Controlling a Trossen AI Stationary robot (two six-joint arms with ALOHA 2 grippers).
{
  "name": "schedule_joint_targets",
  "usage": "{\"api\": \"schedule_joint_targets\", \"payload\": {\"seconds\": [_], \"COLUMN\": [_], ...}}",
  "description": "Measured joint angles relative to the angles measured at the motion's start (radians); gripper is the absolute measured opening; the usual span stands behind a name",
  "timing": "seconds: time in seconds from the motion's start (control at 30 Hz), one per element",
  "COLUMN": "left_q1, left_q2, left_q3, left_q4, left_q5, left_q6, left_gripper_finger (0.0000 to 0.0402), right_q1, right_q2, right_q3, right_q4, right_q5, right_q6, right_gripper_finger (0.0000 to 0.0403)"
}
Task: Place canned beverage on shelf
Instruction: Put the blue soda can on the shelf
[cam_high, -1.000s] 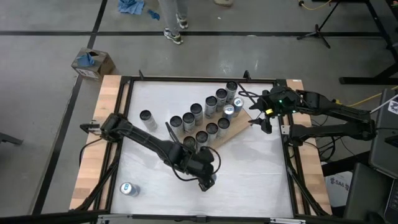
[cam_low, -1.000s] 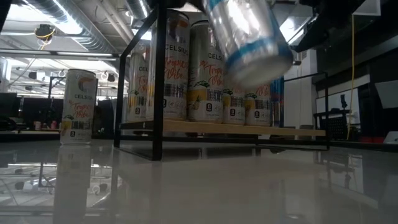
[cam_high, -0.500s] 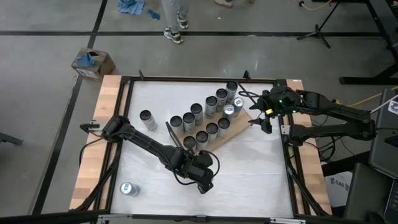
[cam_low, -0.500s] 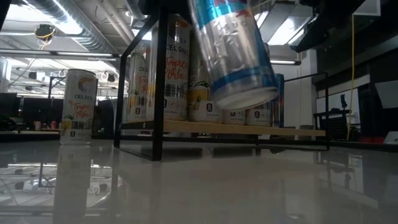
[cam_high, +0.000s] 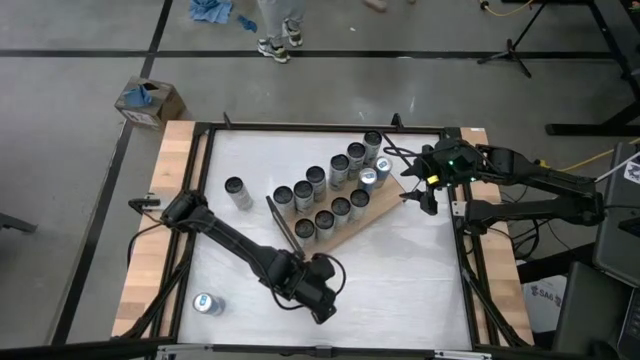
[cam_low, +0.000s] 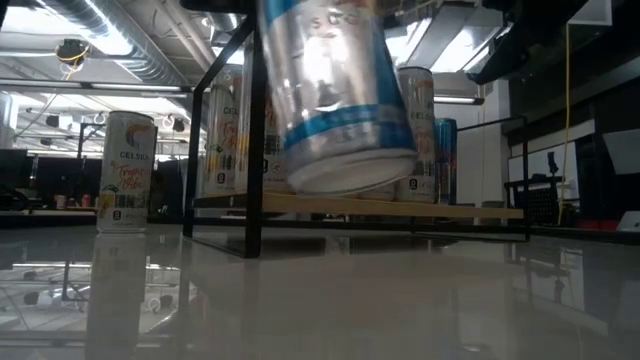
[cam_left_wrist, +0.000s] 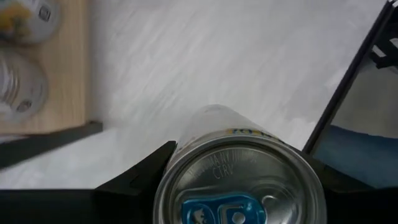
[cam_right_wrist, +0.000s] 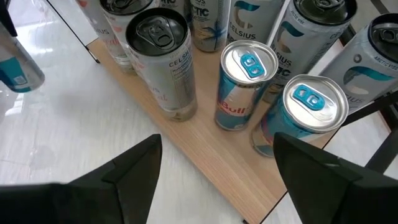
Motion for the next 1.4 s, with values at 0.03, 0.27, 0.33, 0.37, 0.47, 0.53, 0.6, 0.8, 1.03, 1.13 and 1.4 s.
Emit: {"api": "schedule_joint_targets", "payload": {"seconds": [0.03, 0.27, 0.33, 0.37, 0.47, 0.53, 0.6, 0.8, 1.03, 1.13, 1.4], "left_q1": [-0.004, -0.015, -0.015, -0.014, -0.014, -0.014, -0.014, -0.016, -0.017, -0.017, -0.016], "left_q2": [0.000, 0.004, 0.012, 0.021, 0.046, 0.051, 0.054, 0.058, 0.058, 0.059, 0.059], "left_q3": [0.000, -0.001, -0.001, -0.001, -0.001, -0.002, -0.001, 0.000, 0.000, 0.000, 0.000], "left_q4": [-0.006, -0.081, -0.095, -0.094, -0.096, -0.097, -0.088, -0.087, -0.081, -0.080, -0.075], "left_q5": [0.000, -0.012, -0.011, -0.006, 0.009, 0.016, 0.011, 0.007, -0.002, -0.002, -0.002], "left_q6": [-0.012, -0.113, -0.116, -0.120, -0.136, -0.137, -0.140, -0.135, -0.135, -0.135, -0.135], "left_gripper_finger": [0.0215, 0.0215, 0.0215, 0.0215, 0.0215, 0.0215, 0.0215, 0.0236, 0.0264, 0.0267, 0.0264], "right_q1": [0.000, 0.000, 0.000, 0.000, 0.000, 0.000, 0.000, 0.000, 0.000, 0.000, 0.000], "right_q2": [0.000, 0.000, 0.000, 0.000, 0.000, 0.000, 0.000, 0.000, 0.000, 0.000, 0.000], "right_q3": [0.000, 0.000, 0.000, 0.000, 0.000, 0.000, 0.000, 0.000, 0.000, 0.000, 0.000], "right_q4": [0.000, -0.001, -0.001, -0.001, -0.001, -0.002, -0.002, -0.003, -0.004, -0.004, -0.004], "right_q5": [0.000, 0.000, 0.000, 0.000, 0.000, 0.000, 0.000, 0.000, 0.000, 0.000, 0.000], "right_q6": [0.000, 0.000, 0.000, 0.000, 0.000, 0.000, 0.000, 0.000, 0.000, 0.000, 0.000], "right_gripper_finger": [0.0296, 0.0296, 0.0296, 0.0296, 0.0296, 0.0296, 0.0296, 0.0296, 0.0296, 0.0296, 0.0296]}}
